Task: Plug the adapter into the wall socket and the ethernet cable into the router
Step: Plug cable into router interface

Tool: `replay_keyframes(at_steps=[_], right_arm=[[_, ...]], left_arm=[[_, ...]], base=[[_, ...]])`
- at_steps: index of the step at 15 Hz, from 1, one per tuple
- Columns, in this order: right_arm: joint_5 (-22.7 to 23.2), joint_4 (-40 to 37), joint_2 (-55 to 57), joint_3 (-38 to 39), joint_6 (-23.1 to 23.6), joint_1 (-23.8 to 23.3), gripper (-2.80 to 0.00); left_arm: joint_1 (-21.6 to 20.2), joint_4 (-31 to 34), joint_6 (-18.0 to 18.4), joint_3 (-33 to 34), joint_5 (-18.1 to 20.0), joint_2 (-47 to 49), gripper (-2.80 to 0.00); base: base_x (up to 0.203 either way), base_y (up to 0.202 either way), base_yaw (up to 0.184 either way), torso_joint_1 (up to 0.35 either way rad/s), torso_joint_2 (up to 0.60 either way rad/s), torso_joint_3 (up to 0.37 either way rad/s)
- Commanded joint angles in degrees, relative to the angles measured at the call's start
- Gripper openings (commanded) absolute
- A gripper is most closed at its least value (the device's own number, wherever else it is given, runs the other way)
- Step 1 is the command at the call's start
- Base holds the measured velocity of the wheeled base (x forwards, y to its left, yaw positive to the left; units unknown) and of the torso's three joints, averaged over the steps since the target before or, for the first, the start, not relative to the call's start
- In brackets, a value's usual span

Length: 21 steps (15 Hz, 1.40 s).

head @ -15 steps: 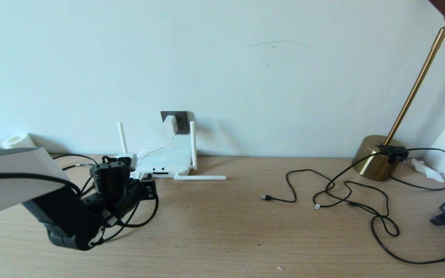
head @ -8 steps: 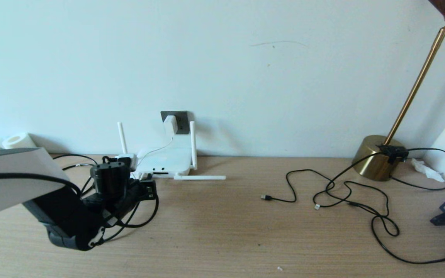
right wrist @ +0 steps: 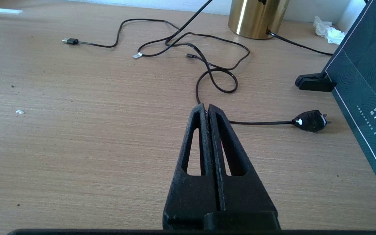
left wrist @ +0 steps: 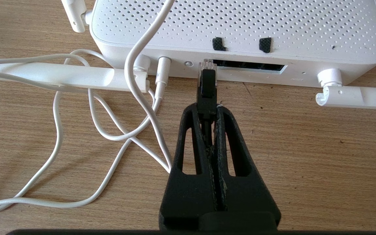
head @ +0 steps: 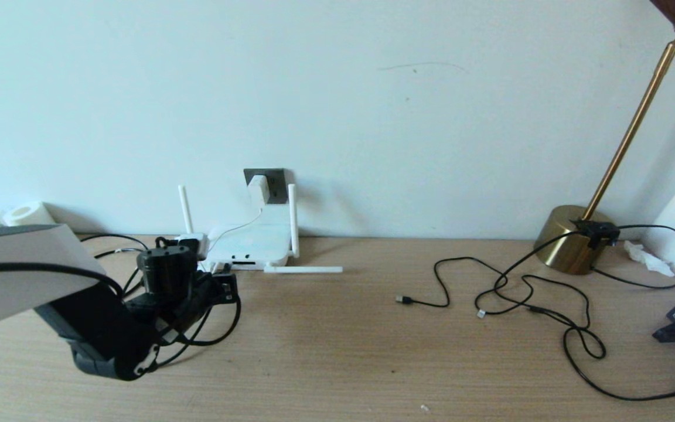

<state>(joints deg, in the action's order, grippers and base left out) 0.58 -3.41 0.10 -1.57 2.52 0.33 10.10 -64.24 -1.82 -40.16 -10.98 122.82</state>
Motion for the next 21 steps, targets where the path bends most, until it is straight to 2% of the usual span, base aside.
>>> replay_keyframes(at_steps=[1,21], right_arm=[[0.0,0.0,0.1,0.0,0.0,0.0,-2.8],[0.0,0.0,0.1,0.0,-0.2,0.0,-2.8]], left_arm=[[0.0,-0.4,0.0,0.0,-0.1,0.1,-2.8],[0.4,-0.4,0.0,-0.1,-0.2,0.0,-2.8]], base=[[0.0,0.0,0.0,0.0,0.0,0.0],[0.0,0.0,0.0,0.0,0.0,0.0]])
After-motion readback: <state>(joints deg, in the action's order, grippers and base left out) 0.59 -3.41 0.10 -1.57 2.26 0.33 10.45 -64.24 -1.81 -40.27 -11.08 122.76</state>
